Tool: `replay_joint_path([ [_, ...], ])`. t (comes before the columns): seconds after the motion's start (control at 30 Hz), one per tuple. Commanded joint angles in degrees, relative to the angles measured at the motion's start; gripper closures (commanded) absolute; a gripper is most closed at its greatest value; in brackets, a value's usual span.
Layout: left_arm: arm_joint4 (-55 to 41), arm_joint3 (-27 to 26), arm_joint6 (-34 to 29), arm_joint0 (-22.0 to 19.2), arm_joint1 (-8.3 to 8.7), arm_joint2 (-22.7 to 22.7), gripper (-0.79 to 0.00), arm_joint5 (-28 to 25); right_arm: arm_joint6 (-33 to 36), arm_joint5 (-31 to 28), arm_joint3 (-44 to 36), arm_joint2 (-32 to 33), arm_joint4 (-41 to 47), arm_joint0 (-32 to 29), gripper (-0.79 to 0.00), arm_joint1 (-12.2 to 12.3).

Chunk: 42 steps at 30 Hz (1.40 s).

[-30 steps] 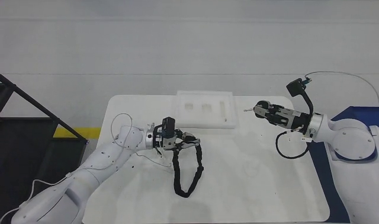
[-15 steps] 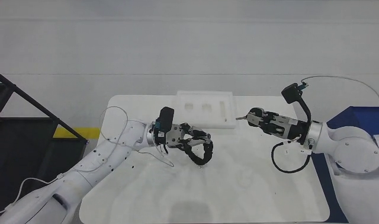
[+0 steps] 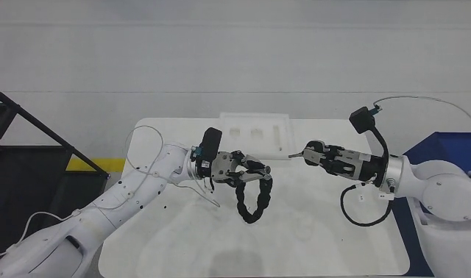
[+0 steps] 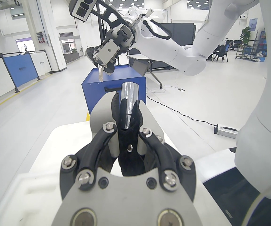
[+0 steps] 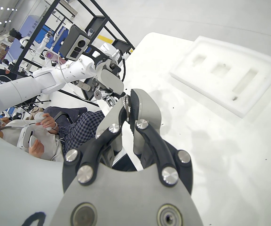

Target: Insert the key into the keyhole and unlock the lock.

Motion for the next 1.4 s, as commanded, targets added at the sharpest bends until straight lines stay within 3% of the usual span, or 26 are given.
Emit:
replay_joint_path([
  [0.0,0.0,0.0,0.0,0.0,0.0,0.0,0.0,0.0,0.0,0.0,0.0,0.0,0.0,0.0,0.0,0.0],
  [0.5,0.0,0.0,0.0,0.0,0.0,0.0,0.0,0.0,-1.4,0.3,0.1,0.0,-0.4,-0.4,0.0,0.0],
  [0.7,-2.9,-1.2,1.6,3.2,-0.87,-0.7,0.0,4.0,-0.6,1.9,-1.9,0.6,0.3,-1.2,0.0,0.4],
  [1.03,9.7,0.9,13.4,6.0,-3.26,-0.3,0.0,18.5,0.1,5.7,-7.2,-1.4,-0.8,-2.1,0.0,1.0],
  [1.37,14.1,8.3,23.4,6.7,-6.4,0.8,0.0,29.3,-1.7,7.1,-8.5,-6.3,-5.1,-2.1,0.0,1.2],
])
